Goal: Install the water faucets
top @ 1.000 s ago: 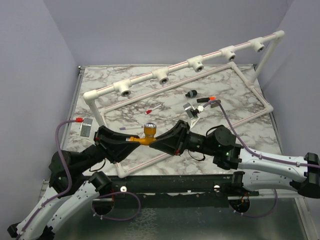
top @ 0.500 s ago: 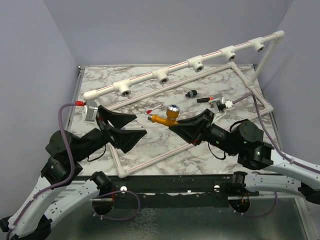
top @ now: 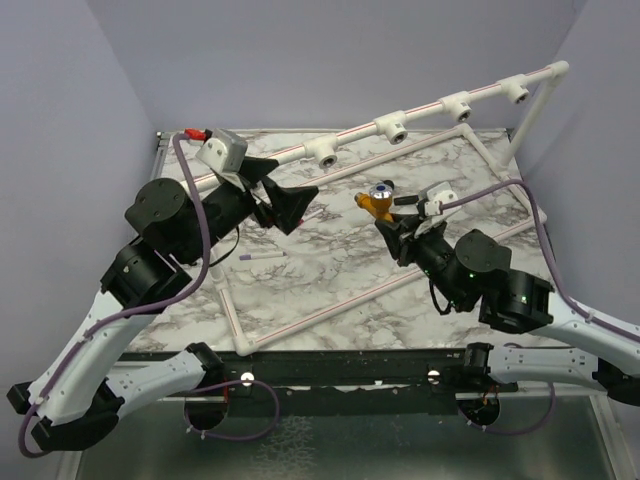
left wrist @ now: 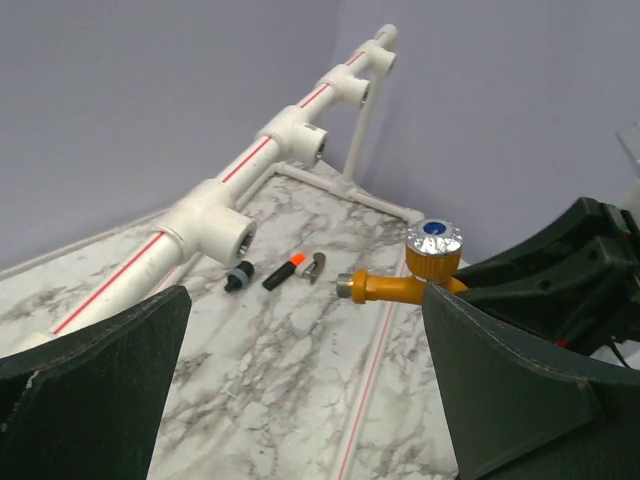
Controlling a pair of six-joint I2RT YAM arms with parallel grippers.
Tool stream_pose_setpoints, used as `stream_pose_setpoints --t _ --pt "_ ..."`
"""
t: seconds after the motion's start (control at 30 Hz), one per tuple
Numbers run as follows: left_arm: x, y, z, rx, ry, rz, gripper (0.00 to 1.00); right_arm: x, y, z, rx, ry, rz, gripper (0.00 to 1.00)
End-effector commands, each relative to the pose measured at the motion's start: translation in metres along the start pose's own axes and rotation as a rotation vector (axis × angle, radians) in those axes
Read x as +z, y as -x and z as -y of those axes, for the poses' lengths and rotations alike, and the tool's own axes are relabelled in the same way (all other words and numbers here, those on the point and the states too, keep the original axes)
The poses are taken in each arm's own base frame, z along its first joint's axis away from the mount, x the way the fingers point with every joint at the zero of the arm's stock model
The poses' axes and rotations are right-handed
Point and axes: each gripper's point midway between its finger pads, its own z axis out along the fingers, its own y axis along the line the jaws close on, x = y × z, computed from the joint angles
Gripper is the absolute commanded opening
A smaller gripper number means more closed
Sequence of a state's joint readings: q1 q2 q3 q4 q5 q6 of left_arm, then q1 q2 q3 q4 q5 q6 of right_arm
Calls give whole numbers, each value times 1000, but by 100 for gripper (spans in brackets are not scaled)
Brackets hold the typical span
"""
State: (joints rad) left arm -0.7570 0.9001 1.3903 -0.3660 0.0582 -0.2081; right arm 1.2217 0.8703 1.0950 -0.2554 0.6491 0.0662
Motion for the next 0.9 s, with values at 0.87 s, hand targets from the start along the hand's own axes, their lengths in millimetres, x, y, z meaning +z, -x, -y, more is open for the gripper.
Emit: stream_pose_setpoints --t 0.87 --pt "70 11 -137 236 563 41 98 59 -50 94 -72 4 36 1"
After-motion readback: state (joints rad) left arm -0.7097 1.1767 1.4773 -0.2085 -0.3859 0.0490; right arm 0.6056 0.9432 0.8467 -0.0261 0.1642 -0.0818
